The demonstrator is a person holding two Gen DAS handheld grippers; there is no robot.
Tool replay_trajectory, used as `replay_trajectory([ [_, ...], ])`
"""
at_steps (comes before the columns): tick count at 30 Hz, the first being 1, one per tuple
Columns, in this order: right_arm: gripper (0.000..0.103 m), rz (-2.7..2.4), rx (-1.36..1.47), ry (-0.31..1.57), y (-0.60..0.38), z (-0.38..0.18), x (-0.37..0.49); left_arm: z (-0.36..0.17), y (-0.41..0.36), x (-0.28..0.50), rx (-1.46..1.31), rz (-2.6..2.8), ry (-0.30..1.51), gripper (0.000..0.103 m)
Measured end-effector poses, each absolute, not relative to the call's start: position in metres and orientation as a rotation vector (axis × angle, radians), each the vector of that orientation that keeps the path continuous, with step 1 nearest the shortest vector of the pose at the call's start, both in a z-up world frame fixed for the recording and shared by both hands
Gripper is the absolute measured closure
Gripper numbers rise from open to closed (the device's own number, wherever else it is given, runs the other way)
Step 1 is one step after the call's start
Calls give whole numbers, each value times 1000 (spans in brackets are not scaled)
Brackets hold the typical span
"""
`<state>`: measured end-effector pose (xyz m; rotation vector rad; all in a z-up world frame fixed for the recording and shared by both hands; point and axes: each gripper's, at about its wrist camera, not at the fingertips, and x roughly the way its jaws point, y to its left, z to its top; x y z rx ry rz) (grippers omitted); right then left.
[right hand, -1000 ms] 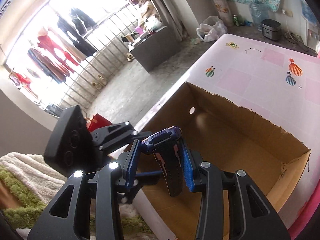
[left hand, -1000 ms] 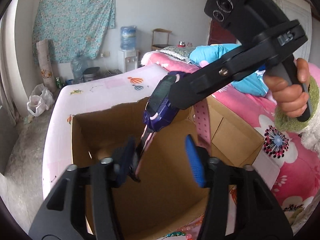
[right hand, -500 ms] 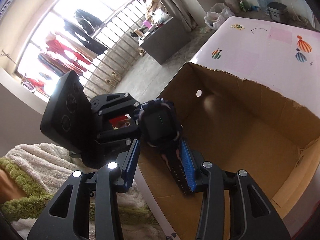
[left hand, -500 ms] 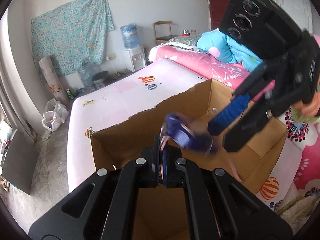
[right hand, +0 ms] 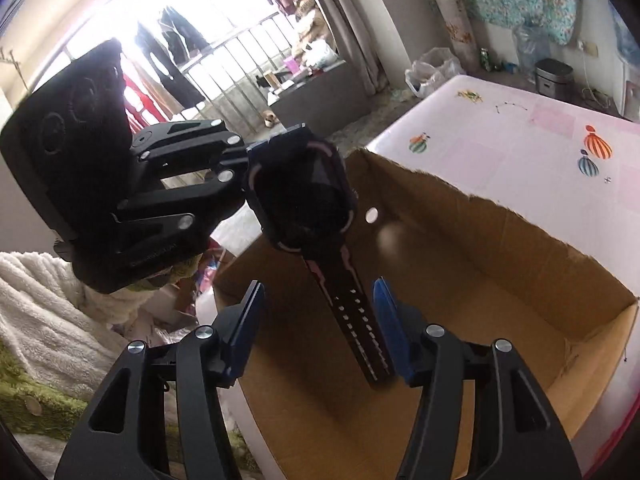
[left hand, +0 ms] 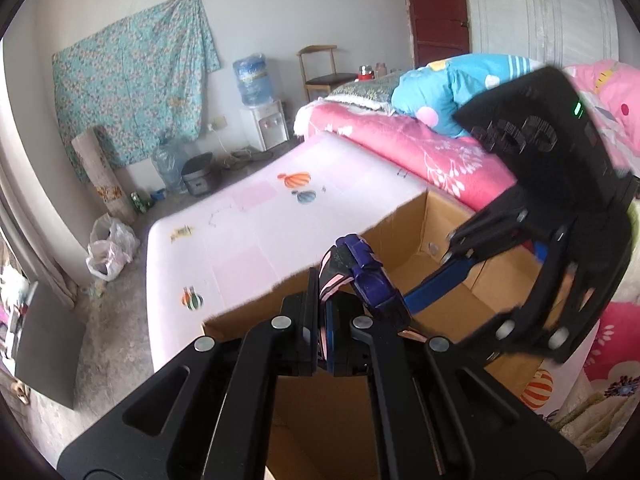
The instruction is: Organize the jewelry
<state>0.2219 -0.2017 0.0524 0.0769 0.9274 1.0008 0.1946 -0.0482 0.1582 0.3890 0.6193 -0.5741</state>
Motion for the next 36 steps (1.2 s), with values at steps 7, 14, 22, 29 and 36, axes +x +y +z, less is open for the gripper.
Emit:
replay_trajectory([
  [7,77,954,98,847,-201,55,229,179,-57,190,411,-592,558,101],
  [14,98,680,-127,948,-210,42,242,115,-63,207,674,-517,662,100],
  [22,98,486,-518,1036,-186,14,262,55,-81,222,925,-529,729,100],
  [29,98,430,-697,1068,-167,-4,270,36,-94,239,1065,-510,738,100],
  [36,98,425,-751,1107,-167,-9,269,38,-76,251,1070,-500,808,88],
])
